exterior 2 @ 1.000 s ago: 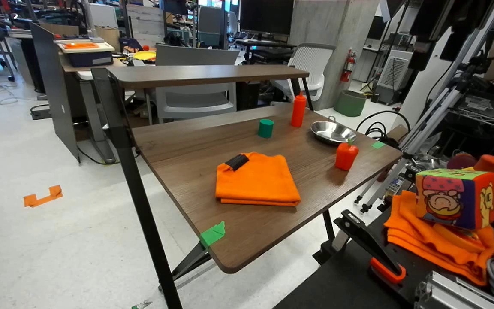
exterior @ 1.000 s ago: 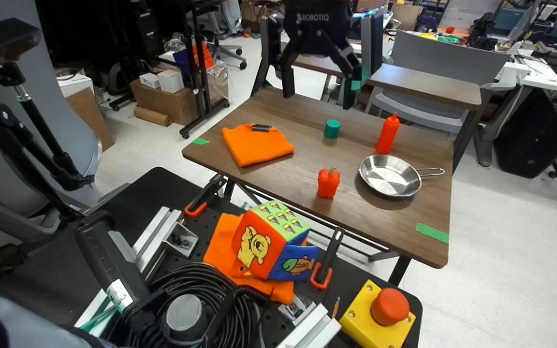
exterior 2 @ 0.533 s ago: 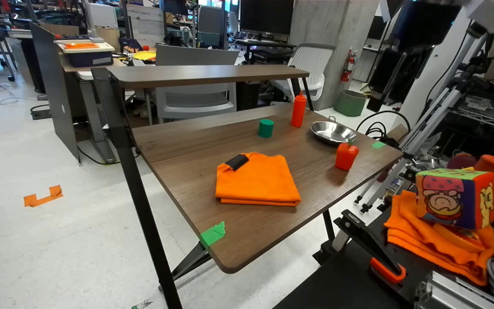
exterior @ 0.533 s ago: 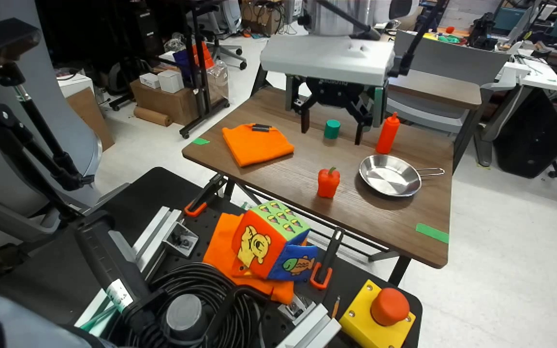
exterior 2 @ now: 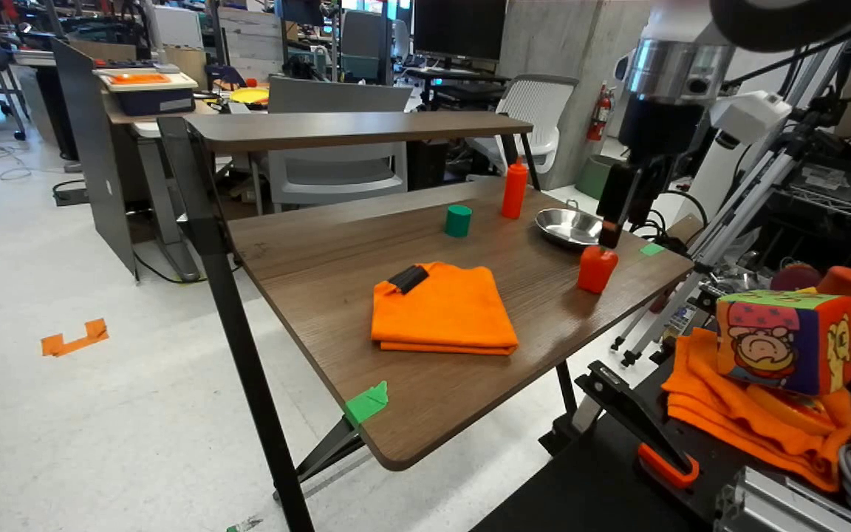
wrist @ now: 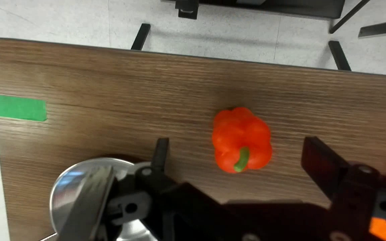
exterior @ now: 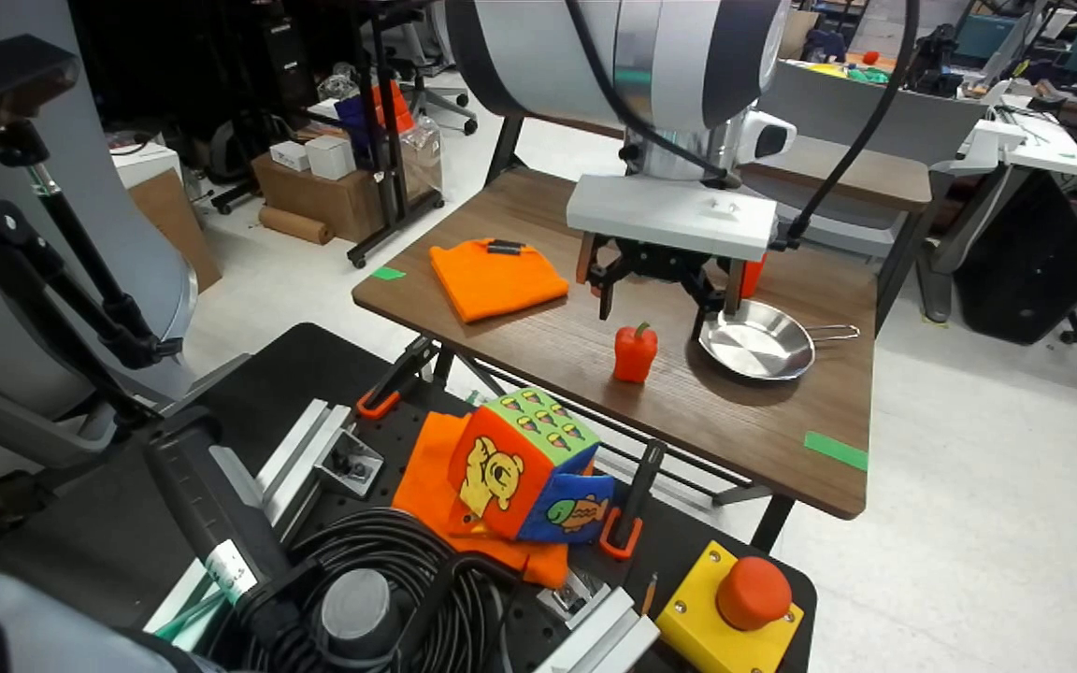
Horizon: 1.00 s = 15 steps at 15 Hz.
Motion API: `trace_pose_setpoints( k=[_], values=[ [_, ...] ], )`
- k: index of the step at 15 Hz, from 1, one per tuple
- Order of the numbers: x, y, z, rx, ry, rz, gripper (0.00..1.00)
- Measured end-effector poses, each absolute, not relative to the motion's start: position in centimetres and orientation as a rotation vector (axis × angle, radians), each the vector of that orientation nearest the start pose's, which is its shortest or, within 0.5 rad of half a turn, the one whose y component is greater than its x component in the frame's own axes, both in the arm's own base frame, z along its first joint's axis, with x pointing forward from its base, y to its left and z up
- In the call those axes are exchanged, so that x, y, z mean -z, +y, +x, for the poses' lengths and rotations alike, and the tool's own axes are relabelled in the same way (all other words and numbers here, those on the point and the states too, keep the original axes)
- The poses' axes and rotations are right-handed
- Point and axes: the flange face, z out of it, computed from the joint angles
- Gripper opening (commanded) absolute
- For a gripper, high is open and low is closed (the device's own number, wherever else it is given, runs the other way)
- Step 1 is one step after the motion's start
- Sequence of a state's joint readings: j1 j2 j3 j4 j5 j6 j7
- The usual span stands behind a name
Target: Put the orange object on the pan
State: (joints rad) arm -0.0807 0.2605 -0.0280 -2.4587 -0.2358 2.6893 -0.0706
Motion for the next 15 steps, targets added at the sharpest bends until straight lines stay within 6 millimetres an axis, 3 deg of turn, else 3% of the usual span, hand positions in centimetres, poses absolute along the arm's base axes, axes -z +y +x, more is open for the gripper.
trace_pose_setpoints(
  k=[5,7,14,15],
  values=[
    [-14.5,-4.5,51.0,-0.176,-0.418,-3.185,1.0],
    [-13.2,-3.9,52.0,-0.236,-0.478,-3.159,0.74],
    [-11.4,-3.7,53.7,-0.472,-0.535,-3.109,0.2],
    [-11.5,-3.8,53.8,-0.51,-0.53,-3.103,0.18]
  ],
)
